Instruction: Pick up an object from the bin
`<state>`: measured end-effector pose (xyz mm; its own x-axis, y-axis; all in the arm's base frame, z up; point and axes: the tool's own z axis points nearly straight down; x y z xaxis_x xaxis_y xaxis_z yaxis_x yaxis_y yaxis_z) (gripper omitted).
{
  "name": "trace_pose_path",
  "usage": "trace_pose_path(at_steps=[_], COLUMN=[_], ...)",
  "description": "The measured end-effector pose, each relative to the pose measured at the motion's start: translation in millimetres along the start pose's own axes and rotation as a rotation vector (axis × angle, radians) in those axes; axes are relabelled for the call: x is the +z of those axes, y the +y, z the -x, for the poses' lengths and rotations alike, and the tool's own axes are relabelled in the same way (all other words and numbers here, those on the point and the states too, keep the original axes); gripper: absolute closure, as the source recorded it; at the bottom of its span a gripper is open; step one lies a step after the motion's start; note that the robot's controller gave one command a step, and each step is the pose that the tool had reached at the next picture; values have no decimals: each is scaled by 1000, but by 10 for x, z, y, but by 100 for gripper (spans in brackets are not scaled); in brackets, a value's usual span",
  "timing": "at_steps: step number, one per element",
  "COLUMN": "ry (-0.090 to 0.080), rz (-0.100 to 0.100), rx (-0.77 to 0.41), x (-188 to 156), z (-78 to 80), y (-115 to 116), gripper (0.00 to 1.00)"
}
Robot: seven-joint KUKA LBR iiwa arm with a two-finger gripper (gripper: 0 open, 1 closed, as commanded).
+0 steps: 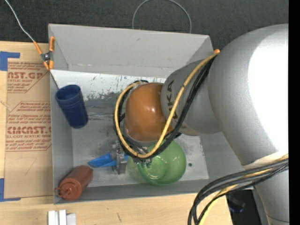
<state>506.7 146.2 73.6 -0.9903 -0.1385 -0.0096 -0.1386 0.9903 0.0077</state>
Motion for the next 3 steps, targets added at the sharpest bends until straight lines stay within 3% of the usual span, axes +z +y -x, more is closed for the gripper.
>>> trace_pose_path(at_steps=[3], ry=[2], rz=[0], rx=[0], x=[-63], z=[-3], y=[0], gripper=[100])
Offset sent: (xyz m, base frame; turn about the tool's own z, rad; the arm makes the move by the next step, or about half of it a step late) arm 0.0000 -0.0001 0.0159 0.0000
